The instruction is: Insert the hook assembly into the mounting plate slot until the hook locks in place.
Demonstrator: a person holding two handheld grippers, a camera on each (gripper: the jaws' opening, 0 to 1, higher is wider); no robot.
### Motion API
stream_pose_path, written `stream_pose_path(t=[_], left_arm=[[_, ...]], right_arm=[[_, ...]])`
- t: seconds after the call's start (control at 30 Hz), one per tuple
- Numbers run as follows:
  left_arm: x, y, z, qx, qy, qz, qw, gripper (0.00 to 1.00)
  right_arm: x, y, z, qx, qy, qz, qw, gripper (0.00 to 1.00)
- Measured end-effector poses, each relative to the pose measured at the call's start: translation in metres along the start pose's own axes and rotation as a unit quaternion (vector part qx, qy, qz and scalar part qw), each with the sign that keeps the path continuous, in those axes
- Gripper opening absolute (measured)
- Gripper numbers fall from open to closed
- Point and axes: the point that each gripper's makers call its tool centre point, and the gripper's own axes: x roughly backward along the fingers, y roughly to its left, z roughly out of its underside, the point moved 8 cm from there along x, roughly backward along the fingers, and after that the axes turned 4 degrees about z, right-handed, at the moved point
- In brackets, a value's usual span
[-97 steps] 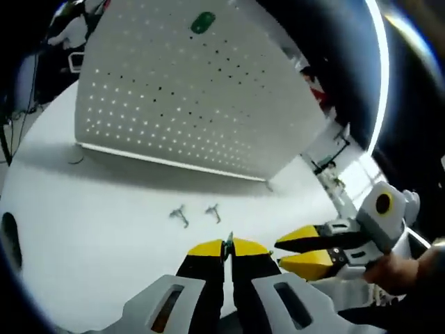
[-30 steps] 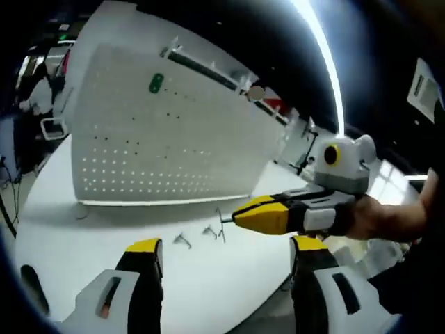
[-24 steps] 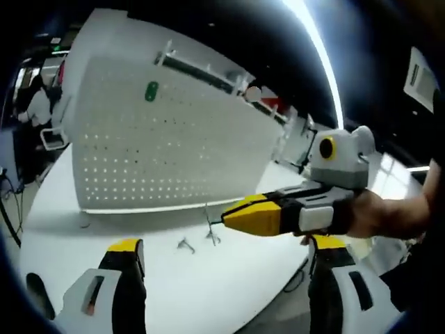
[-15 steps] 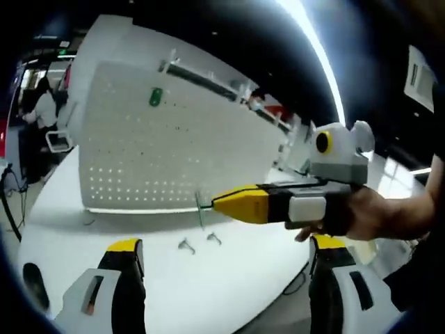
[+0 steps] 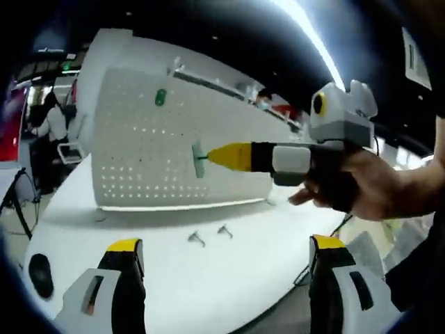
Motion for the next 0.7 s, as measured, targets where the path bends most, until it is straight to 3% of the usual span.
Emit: stream_pose_path(t=[0.1, 0.17, 0.27, 0.53, 0.7], left_arm=[[-0.001, 0.002, 0.005, -0.003, 0.006, 0.002, 1.0, 1.0], [-0.002, 0.003, 0.008, -0.011, 0.019, -0.002, 0.9998, 1.0], [-0.002, 0.004, 0.007, -0.016, 0.016, -0.008, 0.9997, 1.0], [0.001, 0.006, 0.01, -0.002, 0.017, -0.011, 0.9998, 1.0], [0.002, 0.006, 0.008, -0.013, 0.012, -0.016, 0.9997, 1.0]], right_arm=[[-0.002, -0.011, -0.015, 0.032, -0.038, 0.055, 0.9973, 0.0], [-0.005, -0.017, -0.022, 0.023, -0.057, 0.079, 0.995, 0.0], [-0.01, -0.026, -0.03, 0.022, -0.074, 0.109, 0.9911, 0.0], [-0.027, -0.051, -0.042, 0.012, -0.091, 0.16, 0.9829, 0.0], [-0.038, -0.069, -0.053, 0.013, -0.101, 0.191, 0.9762, 0.0]])
